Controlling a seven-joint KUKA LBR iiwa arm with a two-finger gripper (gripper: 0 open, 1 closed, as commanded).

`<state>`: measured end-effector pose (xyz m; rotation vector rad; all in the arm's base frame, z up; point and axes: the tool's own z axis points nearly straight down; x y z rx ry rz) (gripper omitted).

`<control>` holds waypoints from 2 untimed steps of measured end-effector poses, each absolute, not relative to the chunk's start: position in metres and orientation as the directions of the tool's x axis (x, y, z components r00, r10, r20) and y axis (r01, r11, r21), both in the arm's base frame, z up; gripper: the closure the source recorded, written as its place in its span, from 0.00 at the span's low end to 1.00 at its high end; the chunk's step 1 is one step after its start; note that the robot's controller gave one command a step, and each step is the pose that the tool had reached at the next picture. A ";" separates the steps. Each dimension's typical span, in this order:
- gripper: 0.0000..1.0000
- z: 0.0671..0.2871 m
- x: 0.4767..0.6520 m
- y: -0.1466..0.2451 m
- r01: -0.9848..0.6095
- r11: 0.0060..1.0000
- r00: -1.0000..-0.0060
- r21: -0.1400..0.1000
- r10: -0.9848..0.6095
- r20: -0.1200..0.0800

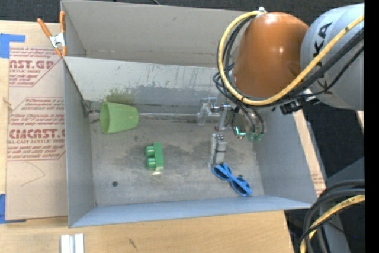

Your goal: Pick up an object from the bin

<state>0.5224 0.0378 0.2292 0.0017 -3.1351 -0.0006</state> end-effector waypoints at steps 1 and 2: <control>0.00 0.066 0.585 0.014 0.303 0.953 -0.953 0.000 0.303 0.003; 0.00 0.101 0.559 -0.023 0.398 0.917 -0.917 0.000 0.398 -0.001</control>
Offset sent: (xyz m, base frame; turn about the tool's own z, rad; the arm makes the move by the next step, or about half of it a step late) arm 0.0632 -0.0249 -0.1592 0.3096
